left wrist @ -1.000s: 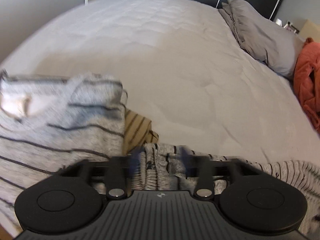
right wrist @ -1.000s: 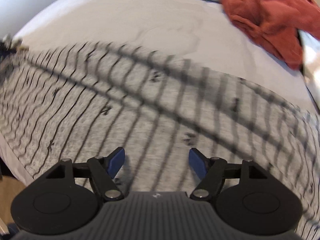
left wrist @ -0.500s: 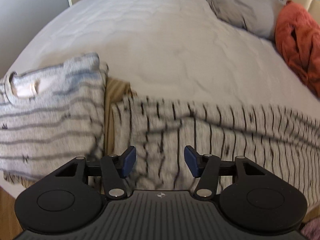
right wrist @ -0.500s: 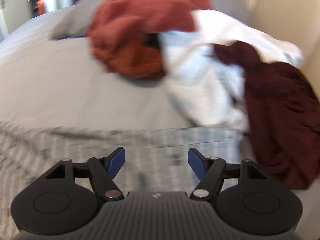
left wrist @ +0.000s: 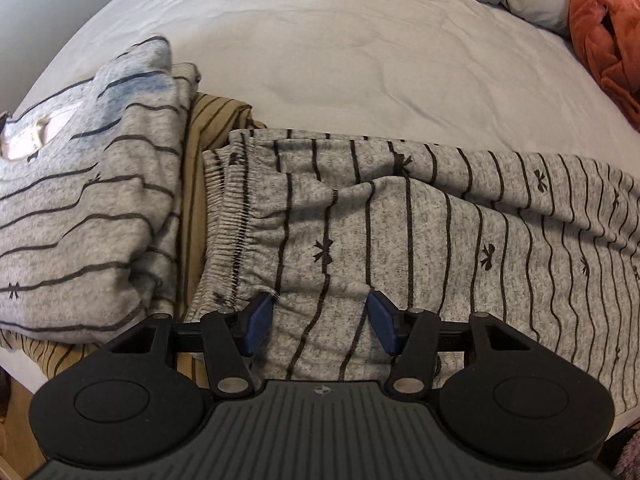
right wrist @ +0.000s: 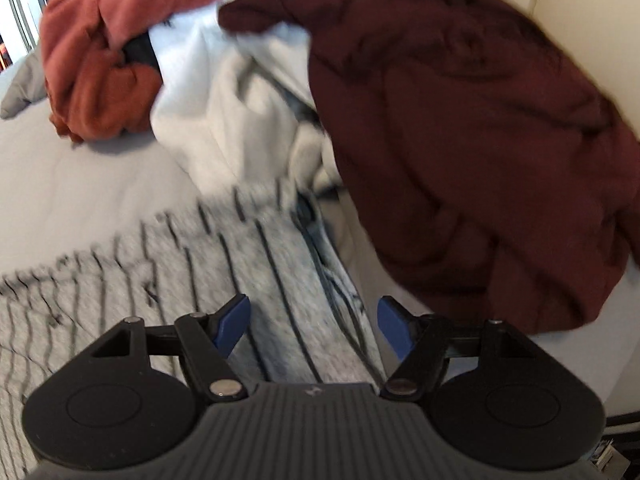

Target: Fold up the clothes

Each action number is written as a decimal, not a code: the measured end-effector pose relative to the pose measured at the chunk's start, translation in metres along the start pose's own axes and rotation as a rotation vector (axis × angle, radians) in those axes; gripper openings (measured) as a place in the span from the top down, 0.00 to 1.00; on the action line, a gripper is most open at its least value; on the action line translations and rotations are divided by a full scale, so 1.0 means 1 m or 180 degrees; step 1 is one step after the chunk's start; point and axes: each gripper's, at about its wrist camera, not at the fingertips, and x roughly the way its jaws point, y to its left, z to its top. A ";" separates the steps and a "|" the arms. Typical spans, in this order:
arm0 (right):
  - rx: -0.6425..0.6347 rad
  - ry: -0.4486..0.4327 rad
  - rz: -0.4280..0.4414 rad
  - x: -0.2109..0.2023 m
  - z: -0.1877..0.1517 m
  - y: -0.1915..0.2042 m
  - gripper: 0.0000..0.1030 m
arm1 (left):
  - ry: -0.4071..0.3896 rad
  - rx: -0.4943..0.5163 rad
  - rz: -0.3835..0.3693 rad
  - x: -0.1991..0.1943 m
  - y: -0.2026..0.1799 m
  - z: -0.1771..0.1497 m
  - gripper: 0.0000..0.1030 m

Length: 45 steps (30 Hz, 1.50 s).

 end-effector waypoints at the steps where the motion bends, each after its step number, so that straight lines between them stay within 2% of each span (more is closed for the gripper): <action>1: -0.0044 0.0050 -0.0002 0.006 -0.002 -0.001 0.29 | -0.0002 0.0005 0.0004 0.000 0.000 0.000 0.50; 4: -0.0005 0.0136 0.0009 0.019 -0.011 -0.002 0.29 | -0.0014 -0.0027 0.0000 -0.001 0.002 -0.001 0.50; 5: 0.0043 0.0142 0.0024 0.022 -0.014 -0.003 0.32 | -0.0019 -0.0040 -0.0002 -0.001 0.003 -0.001 0.50; 6: 0.0090 0.0159 0.0114 0.022 -0.014 -0.002 0.47 | -0.0024 -0.0052 -0.0004 -0.001 0.003 -0.001 0.50; 7: 0.0135 0.0179 0.0219 0.020 -0.013 -0.002 0.57 | -0.0029 -0.0062 -0.0006 0.000 0.004 -0.001 0.50; 8: 0.0181 0.0199 0.0325 0.018 -0.012 -0.001 0.82 | -0.0034 -0.0069 -0.0009 0.000 0.003 -0.001 0.50; 9: 0.0174 0.0207 0.0361 0.016 -0.012 0.002 0.87 | -0.0047 -0.0071 -0.0021 -0.001 0.003 0.000 0.50; 11: 0.0078 0.0184 0.0333 0.008 -0.012 0.007 0.90 | -0.0089 -0.0075 -0.0056 -0.004 0.004 0.000 0.50; 15: 0.0231 0.0074 0.0621 -0.024 -0.013 0.011 0.91 | -0.0210 -0.0101 -0.0152 -0.016 0.007 0.002 0.50; 19: 0.0186 -0.0041 0.0935 -0.070 -0.012 0.036 0.91 | -0.0332 -0.0090 -0.0313 -0.029 0.004 0.006 0.50; 25: -0.0176 -0.0091 0.1300 -0.100 -0.039 0.131 0.91 | -0.0549 0.0009 -0.0596 -0.054 -0.005 0.007 0.50; 35: -0.0795 -0.0167 0.1892 -0.147 -0.084 0.291 0.91 | -0.0617 -0.0102 -0.1066 -0.060 -0.018 -0.013 0.50; 39: -0.1276 -0.0031 0.1853 -0.124 -0.122 0.354 0.91 | -0.0569 -0.0057 -0.1147 -0.058 -0.024 -0.024 0.50; 41: -0.1496 0.0026 0.1815 -0.112 -0.135 0.373 0.83 | -0.0547 -0.0022 -0.1188 -0.058 -0.028 -0.028 0.50; 44: -0.1689 0.0119 0.1885 -0.104 -0.150 0.385 0.54 | -0.0517 -0.0025 -0.1249 -0.056 -0.032 -0.033 0.50; 45: -0.1734 0.0149 0.1942 -0.106 -0.153 0.386 0.50 | -0.0505 -0.0019 -0.1265 -0.055 -0.034 -0.034 0.50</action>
